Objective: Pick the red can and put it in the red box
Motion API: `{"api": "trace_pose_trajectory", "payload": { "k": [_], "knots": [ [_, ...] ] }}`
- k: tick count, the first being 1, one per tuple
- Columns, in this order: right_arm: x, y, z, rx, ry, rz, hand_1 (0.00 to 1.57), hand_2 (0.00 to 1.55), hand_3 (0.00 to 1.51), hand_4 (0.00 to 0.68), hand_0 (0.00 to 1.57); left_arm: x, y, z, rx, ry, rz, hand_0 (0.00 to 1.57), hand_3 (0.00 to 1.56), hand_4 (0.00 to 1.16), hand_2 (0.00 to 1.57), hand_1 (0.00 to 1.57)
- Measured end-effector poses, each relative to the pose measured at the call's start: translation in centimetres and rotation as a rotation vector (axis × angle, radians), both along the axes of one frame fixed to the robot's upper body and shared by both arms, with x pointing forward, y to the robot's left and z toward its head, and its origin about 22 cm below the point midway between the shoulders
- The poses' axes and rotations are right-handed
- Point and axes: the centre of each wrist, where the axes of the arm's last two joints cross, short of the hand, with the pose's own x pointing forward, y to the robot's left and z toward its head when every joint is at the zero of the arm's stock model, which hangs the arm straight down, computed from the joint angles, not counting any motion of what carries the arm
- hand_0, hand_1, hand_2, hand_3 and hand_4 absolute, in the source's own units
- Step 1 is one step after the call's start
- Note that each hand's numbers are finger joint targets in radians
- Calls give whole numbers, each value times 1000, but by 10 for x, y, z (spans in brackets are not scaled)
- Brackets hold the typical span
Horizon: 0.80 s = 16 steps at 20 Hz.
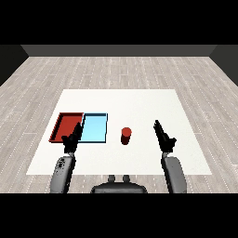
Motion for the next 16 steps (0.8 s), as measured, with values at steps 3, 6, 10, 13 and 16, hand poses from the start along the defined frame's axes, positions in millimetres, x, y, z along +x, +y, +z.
{"api": "trace_pose_trajectory", "payload": {
  "k": [3, 6, 10, 13, 16],
  "knots": [
    [-5, 7, -3, -4, 12, -16, 0, 0, 0, 0, 0, -1, 0, 0, 4, -13, 5, 0, 0, 0, 0, 0],
    [-15, 21, -6, -11, 36, -46, 0, 0, 0, 0, 0, -3, -1, -1, 14, -39, 15, 0, 0, 0, 0, 0],
    [-17, 33, -2, 89, -101, -2, 0, 0, 0, 0, 0, -3, -2, 15, -28, -290, 10, 0, 0, 0, 0, 0],
    [-20, 36, -4, 119, -155, 19, 0, 0, 0, 0, 0, -3, -1, 14, -43, -382, 15, 0, 0, 0, 0, 0],
    [-24, 40, -6, 130, -189, 31, 0, 0, 0, 0, 0, -5, -6, 8, -61, -418, 12, 0, 0, 0, 0, 0]
  ]
}}
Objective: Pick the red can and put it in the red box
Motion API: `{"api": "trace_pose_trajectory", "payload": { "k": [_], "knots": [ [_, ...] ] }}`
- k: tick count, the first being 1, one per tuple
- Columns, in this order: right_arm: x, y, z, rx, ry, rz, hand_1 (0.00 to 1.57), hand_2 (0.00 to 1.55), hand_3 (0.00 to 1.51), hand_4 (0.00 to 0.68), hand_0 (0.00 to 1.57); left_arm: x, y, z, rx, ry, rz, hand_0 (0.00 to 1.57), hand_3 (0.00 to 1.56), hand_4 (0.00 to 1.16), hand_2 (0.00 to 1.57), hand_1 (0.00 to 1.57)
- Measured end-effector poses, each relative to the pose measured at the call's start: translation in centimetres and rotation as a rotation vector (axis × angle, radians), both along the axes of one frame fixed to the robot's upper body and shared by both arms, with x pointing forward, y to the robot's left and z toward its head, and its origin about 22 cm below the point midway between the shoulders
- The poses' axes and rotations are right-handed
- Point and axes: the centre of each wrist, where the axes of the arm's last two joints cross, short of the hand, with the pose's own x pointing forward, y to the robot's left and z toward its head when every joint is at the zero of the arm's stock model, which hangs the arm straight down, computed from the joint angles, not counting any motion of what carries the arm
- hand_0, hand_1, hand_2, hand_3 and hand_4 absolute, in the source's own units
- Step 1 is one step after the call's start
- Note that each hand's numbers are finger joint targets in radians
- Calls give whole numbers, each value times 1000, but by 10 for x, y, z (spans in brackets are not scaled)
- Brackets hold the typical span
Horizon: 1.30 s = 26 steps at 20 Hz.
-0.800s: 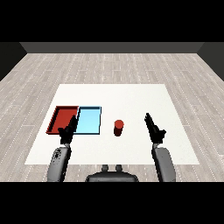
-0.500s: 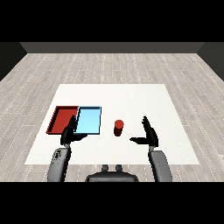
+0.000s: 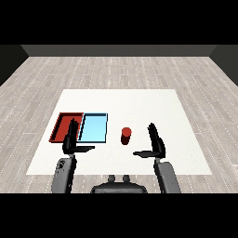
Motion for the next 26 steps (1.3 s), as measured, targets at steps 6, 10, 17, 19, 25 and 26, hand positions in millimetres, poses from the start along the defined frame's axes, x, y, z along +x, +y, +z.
{"api": "trace_pose_trajectory", "payload": {
  "k": [6, 10, 17, 19, 25, 26],
  "knots": [
    [-5, -2, -12, 11, -10, -4, 0, 0, 0, 0, 0, -4, 6, -1, -8, -37, 2, 0, 0, 0, 0, 0],
    [0, 2, -16, 15, -16, -6, 0, 0, 0, 0, 0, 2, 5, -5, -4, -50, -3, 0, 0, 0, 0, 0],
    [3, -1, -21, 33, -12, -15, 0, 0, 0, 0, 0, -2, 1, 2, 3, -52, -5, 0, 0, 0, 0, 0],
    [11, 2, -18, 40, -10, -12, 0, 0, 0, 0, 0, 5, 4, 2, 6, -54, -5, 0, 0, 0, 0, 0],
    [28, 10, -23, 67, 10, 5, 0, 0, 0, 0, 0, -2, 1, -1, -12, -44, -1, 0, 0, 0, 0, 0],
    [30, 11, -22, 70, 13, 8, 0, 0, 0, 0, 0, -4, -3, 2, -14, -44, 3, 0, 0, 0, 0, 0]
  ]
}}
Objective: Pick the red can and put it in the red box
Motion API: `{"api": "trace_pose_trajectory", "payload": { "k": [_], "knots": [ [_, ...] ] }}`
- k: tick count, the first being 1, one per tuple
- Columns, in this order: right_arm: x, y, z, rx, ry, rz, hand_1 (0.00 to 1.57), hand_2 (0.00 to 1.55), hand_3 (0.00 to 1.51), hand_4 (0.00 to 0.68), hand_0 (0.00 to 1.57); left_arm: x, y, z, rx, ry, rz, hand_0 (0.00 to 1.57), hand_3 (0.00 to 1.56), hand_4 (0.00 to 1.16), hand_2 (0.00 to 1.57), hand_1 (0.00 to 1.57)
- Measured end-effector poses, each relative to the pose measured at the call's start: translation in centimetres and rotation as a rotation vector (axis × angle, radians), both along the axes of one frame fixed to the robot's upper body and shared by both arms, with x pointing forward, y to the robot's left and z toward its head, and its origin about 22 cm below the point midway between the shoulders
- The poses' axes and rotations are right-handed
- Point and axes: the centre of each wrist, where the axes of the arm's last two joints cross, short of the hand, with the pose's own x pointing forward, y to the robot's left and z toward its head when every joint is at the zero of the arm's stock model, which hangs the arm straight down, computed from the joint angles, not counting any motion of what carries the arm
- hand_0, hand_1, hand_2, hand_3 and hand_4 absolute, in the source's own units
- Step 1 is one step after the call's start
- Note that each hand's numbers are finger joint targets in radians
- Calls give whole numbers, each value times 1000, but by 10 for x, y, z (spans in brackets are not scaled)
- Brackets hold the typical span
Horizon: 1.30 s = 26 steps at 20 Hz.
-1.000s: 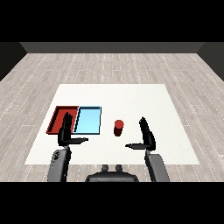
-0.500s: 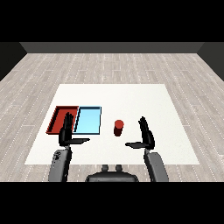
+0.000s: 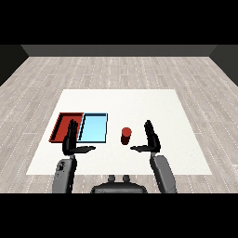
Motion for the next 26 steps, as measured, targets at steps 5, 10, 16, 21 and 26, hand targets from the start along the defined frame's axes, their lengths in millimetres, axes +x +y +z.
{"api": "trace_pose_trajectory", "payload": {
  "k": [5, 10, 16, 21, 26],
  "knots": [
    [13, 14, -13, 30, 29, 5, 0, 0, 0, 0, 0, 7, 4, -8, -9, 1, -8, 0, 0, 0, 0, 0],
    [22, 21, -25, 56, 52, 10, 0, 0, 0, 0, 0, -6, 0, 0, -19, -10, -10, 0, 0, 0, 0, 0],
    [21, 35, -34, 87, 60, 20, 0, 0, 0, 0, 0, 0, 3, -6, -30, -13, -11, 0, 0, 0, 0, 0],
    [23, 45, -44, 117, 69, 16, 0, 0, 0, 0, 0, -3, 10, -1, -32, -17, -6, 0, 0, 0, 0, 0],
    [27, 46, -52, 117, 84, 16, 0, 0, 0, 0, 0, -5, 7, -2, -31, -13, -12, 0, 0, 0, 0, 0]
  ]
}}
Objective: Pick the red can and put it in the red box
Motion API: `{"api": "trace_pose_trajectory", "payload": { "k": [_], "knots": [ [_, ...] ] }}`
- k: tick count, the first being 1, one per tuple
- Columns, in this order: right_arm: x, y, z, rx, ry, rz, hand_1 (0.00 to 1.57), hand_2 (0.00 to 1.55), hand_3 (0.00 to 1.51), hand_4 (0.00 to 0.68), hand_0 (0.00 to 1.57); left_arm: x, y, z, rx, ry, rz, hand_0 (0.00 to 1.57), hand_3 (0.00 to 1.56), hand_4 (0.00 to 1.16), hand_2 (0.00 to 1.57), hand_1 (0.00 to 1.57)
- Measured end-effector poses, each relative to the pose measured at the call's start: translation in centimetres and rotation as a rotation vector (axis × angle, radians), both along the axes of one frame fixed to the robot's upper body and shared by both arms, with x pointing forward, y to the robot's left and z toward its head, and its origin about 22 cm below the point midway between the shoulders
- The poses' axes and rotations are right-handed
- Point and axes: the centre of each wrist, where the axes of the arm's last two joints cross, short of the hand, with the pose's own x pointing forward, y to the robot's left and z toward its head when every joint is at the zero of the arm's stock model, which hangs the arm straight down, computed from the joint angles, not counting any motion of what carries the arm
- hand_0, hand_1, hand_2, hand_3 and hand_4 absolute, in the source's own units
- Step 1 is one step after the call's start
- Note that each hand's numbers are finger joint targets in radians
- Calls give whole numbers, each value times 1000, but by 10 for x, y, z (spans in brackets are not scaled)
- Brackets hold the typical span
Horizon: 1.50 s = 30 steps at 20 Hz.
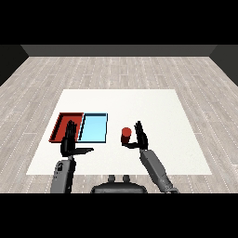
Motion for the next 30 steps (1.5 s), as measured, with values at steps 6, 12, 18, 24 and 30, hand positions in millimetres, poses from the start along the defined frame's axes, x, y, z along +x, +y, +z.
{"api": "trace_pose_trajectory", "payload": {
  "k": [6, 12, 18, 24, 30],
  "knots": [
    [12, 6, -3, 18, 14, 2, 0, 0, 0, 0, 0, 4, 6, -2, -4, -3, 6, 0, 0, 0, 0, 0],
    [18, 14, -6, 24, 18, 11, 0, 0, 0, 0, 0, 2, 2, 8, -8, 2, 4, 0, 0, 0, 0, 0],
    [19, 19, -1, 16, 16, 27, 0, 0, 0, 0, 0, 8, 10, 3, -4, -2, 8, 0, 0, 0, 0, 0],
    [26, 21, -7, 15, 32, 11, 0, 0, 0, 0, 0, 7, 6, 0, -1, -6, 3, 0, 0, 0, 0, 0],
    [30, 28, -6, 5, 40, 17, 0, 0, 0, 0, 0, 3, 9, -1, 0, -4, 11, 0, 0, 0, 0, 0]
  ]
}}
